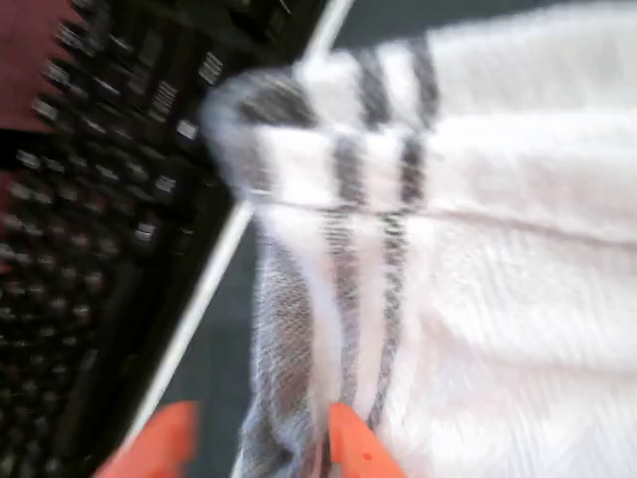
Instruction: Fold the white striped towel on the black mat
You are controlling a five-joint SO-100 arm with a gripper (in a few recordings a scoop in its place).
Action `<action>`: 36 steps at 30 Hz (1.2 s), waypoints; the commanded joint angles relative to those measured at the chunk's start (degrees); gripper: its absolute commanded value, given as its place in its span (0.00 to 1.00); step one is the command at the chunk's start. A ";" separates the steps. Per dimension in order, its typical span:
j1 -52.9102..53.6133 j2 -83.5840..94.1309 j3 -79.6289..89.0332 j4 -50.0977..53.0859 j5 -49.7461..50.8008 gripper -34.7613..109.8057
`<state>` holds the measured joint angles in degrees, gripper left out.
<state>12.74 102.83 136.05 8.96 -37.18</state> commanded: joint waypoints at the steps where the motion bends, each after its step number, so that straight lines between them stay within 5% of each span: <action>1: 1.58 6.77 1.41 1.67 -1.67 0.40; 10: 1.14 16.08 -4.39 22.15 -3.52 0.43; 14: -2.64 16.17 -5.62 24.70 -7.47 0.40; 19: -6.94 14.15 -13.80 39.90 -8.88 0.35; 36: -14.15 -13.54 -28.56 37.00 -7.12 0.26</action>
<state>-0.35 90.97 112.15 44.65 -44.38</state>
